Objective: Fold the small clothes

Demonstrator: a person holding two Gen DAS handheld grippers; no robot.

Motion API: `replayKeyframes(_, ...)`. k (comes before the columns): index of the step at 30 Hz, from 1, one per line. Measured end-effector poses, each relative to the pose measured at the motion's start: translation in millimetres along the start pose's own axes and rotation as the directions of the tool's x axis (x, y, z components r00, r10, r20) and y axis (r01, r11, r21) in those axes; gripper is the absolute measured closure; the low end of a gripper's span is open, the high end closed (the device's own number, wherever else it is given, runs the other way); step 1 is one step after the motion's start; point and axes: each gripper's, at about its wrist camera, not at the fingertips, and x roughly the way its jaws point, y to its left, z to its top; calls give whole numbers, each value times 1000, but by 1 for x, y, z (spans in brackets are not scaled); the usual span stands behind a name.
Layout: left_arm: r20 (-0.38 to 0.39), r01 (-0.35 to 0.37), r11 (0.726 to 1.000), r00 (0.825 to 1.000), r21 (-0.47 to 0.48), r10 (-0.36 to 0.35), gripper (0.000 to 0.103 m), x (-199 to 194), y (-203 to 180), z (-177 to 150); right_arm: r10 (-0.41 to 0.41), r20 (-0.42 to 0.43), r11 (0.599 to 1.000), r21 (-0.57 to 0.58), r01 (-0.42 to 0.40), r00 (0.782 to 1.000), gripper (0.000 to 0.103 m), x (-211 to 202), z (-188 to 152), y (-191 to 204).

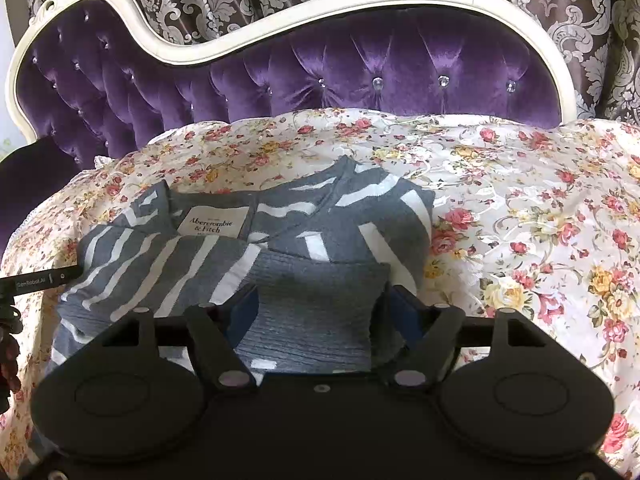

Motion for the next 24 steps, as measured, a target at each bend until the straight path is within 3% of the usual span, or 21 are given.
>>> replayKeyframes(3, -2, 17, 1000, 1000, -21, -17, 31, -3, 2, 2, 6, -1, 1000, 4, -6, 1000, 22, 1, 0, -1)
replayKeyframes(5, -6, 33, 999, 999, -30, -33, 18, -6, 3, 2, 9, -3, 1000, 14, -9, 1000, 17, 1, 0, -3)
replayKeyframes(10, -2, 26, 1000, 1000, 5, -26, 1, -16, -4, 2, 39, -4, 999, 31, -39, 999, 1, 1, 0, -4)
replayKeyframes(24, 5, 48, 998, 999, 37, -48, 0, -35, -10, -7, 45, 5, 999, -10, -45, 999, 0, 1, -3, -1)
